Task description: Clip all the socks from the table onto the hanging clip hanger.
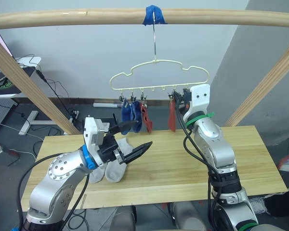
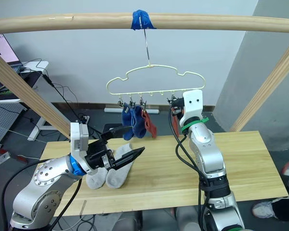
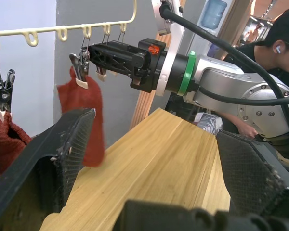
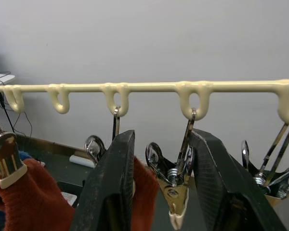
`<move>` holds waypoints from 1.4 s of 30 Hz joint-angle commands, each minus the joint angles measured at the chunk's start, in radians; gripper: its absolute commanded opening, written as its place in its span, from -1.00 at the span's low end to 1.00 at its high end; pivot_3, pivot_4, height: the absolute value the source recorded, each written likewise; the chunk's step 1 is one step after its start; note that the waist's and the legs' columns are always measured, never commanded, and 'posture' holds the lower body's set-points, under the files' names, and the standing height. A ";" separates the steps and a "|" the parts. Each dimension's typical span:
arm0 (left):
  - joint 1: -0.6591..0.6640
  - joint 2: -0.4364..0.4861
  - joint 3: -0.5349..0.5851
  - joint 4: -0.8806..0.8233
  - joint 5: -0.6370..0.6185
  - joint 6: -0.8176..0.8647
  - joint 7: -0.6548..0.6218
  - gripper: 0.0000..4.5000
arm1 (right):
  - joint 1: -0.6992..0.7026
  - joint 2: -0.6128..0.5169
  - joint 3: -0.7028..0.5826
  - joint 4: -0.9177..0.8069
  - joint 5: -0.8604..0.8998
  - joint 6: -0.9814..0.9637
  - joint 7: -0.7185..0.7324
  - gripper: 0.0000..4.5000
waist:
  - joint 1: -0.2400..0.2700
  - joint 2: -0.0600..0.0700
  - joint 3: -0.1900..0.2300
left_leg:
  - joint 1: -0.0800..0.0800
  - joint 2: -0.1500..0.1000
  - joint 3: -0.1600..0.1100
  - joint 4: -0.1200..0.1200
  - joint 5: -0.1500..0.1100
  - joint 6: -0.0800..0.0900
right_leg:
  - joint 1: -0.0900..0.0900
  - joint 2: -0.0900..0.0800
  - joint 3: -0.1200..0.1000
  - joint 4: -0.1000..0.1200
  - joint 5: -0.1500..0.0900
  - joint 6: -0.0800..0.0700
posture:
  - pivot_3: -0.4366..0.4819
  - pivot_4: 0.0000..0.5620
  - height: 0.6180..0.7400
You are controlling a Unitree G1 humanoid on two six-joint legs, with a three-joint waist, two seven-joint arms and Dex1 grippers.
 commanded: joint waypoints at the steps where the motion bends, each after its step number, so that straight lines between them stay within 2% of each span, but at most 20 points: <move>1: 0.001 -0.003 -0.001 -0.035 0.004 -0.018 0.001 1.00 | -0.025 0.008 -0.004 -0.012 -0.005 -0.027 -0.001 -0.22 | 0.000 0.000 0.000 | 0.000 0.000 0.000 0.000 0.000 0.000 | 0.000 0.000 0.000 0.000 0.000 0.000 | -0.22 -0.34 1.00; 7: 0.005 -0.006 -0.002 -0.036 0.007 -0.019 0.001 1.00 | -0.025 0.009 -0.009 -0.011 -0.004 -0.025 -0.001 -0.22 | 0.001 0.000 0.000 | 0.000 0.000 0.000 0.000 0.000 0.000 | 0.000 0.000 0.000 0.000 0.000 0.000 | -0.22 -0.33 1.00; 10: 0.007 -0.010 -0.004 -0.037 0.009 -0.019 -0.001 1.00 | -0.024 0.008 -0.016 -0.012 -0.002 -0.023 -0.004 -0.50 | 0.001 0.000 0.000 | 0.000 0.000 0.000 0.000 0.000 0.000 | 0.000 0.000 0.000 0.000 0.000 0.000 | -0.22 -0.33 1.00; 13: 0.010 -0.013 -0.006 -0.035 0.012 -0.021 -0.002 1.00 | -0.019 0.008 -0.021 -0.016 0.000 -0.019 -0.003 -0.86 | 0.001 0.000 0.000 | 0.000 0.000 0.000 0.000 0.000 0.000 | 0.000 0.000 0.000 0.000 0.000 0.000 | -0.22 -0.32 1.00; 15: 0.012 -0.014 -0.007 -0.036 0.014 -0.023 -0.003 1.00 | -0.015 0.007 -0.024 -0.022 0.002 -0.014 -0.001 -0.99 | 0.002 0.000 0.000 | 0.000 0.000 0.000 0.000 0.000 0.000 | 0.000 0.000 0.000 0.000 0.000 0.000 | -0.22 -0.32 1.00; 20: 0.026 -0.014 -0.013 -0.033 0.022 -0.027 -0.006 1.00 | -0.010 -0.031 -0.056 -0.046 0.048 0.030 0.056 -0.99 | 0.004 0.000 0.000 | 0.000 0.000 0.000 0.000 0.000 0.000 | 0.000 0.000 0.000 0.000 0.000 0.000 | -0.24 -0.32 1.00; 24: 0.035 -0.008 -0.015 0.009 0.058 -0.005 0.024 1.00 | -0.028 -0.105 -0.098 -0.083 0.180 0.167 0.193 -0.99 | 0.011 0.000 0.000 | 0.000 0.000 0.000 0.000 0.000 0.000 | 0.000 0.000 0.000 0.000 0.000 0.000 | -0.26 -0.32 1.00; 27: 0.037 -0.007 -0.017 0.030 0.083 -0.003 0.035 1.00 | -0.036 -0.132 -0.116 -0.101 0.237 0.236 0.226 -0.99 | 0.014 0.000 0.000 | 0.001 0.000 0.000 0.000 0.000 0.000 | 0.000 0.000 0.000 0.000 0.000 0.000 | -0.27 -0.32 1.00; 30: 0.041 0.009 -0.035 0.203 0.194 0.024 0.087 1.00 | -0.078 -0.251 -0.170 -0.120 0.395 0.437 0.367 -0.99 | 0.016 0.001 0.000 | 0.001 0.000 0.000 0.000 0.000 0.000 | 0.001 0.000 0.000 0.000 0.000 0.000 | -0.30 -0.32 1.00; 33: -0.044 0.003 -0.098 0.397 0.323 -0.003 0.127 1.00 | -0.109 -0.321 -0.185 -0.124 0.503 0.552 0.443 -0.99 | 0.021 0.001 0.000 | 0.001 -0.001 0.000 0.001 0.000 0.000 | 0.001 0.000 -0.001 0.000 0.000 0.000 | -0.30 -0.33 1.00; 38: -0.136 -0.004 -0.158 0.651 0.458 -0.123 0.120 1.00 | -0.123 -0.329 -0.189 -0.106 0.525 0.571 0.429 -0.99 | 0.021 0.001 0.000 | -0.001 -0.001 -0.001 0.000 0.000 0.000 | 0.000 0.000 -0.001 -0.001 0.000 0.000 | -0.32 -0.31 1.00; 42: -0.199 -0.012 -0.192 0.802 0.506 -0.209 0.072 1.00 | -0.134 -0.332 -0.188 -0.098 0.534 0.579 0.417 -0.99 | 0.021 0.001 0.000 | -0.001 -0.001 0.000 0.000 0.000 0.000 | 0.000 0.000 -0.001 -0.001 0.000 -0.002 | -0.35 -0.27 1.00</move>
